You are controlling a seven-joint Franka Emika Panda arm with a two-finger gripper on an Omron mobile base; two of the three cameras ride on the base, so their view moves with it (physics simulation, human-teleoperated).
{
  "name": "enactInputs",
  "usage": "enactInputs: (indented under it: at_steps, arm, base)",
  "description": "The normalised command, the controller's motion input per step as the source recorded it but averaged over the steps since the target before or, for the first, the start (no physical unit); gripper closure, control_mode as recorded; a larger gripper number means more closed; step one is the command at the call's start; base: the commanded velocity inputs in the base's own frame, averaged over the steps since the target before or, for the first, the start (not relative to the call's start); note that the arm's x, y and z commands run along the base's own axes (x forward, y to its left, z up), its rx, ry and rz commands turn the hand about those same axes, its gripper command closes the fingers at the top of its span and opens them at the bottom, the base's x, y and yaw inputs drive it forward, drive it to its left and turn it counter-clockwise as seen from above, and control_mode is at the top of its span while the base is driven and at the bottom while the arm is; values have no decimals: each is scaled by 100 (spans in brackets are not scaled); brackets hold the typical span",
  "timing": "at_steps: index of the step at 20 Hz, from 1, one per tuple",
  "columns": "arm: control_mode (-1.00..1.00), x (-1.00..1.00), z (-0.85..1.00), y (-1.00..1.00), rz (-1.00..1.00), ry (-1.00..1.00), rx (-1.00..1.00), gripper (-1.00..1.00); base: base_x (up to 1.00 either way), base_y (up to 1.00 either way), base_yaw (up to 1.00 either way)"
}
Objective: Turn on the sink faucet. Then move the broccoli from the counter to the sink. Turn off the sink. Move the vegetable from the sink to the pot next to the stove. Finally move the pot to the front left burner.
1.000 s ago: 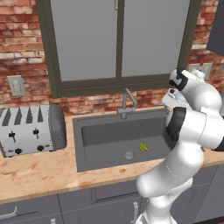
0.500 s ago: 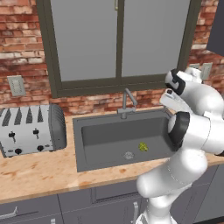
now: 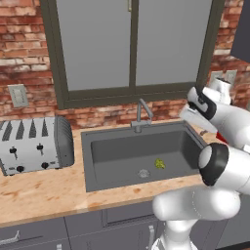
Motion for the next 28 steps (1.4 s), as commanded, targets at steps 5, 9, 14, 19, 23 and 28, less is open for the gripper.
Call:
enactInputs:
  at_steps: [5, 9, 14, 19, 23, 28]
  arm:
    - [-100, -1, -9, 5, 37, -21, -6, -100]
    - [-100, 0, -14, 10, 38, -12, -7, -100]
    - [-100, 5, -23, 7, 35, -4, -6, -100]
    - [-100, 16, -35, 14, 29, 0, -7, -100]
    - [-100, 14, -41, 15, 15, 0, -5, -100]
    - [-100, 16, -36, 18, 5, 0, -3, -100]
  base:
    - [0, 0, 0]
    - [0, 0, 0]
    - [0, 0, 0]
    - [0, 0, 0]
    - [0, 0, 0]
    - [0, 0, 0]
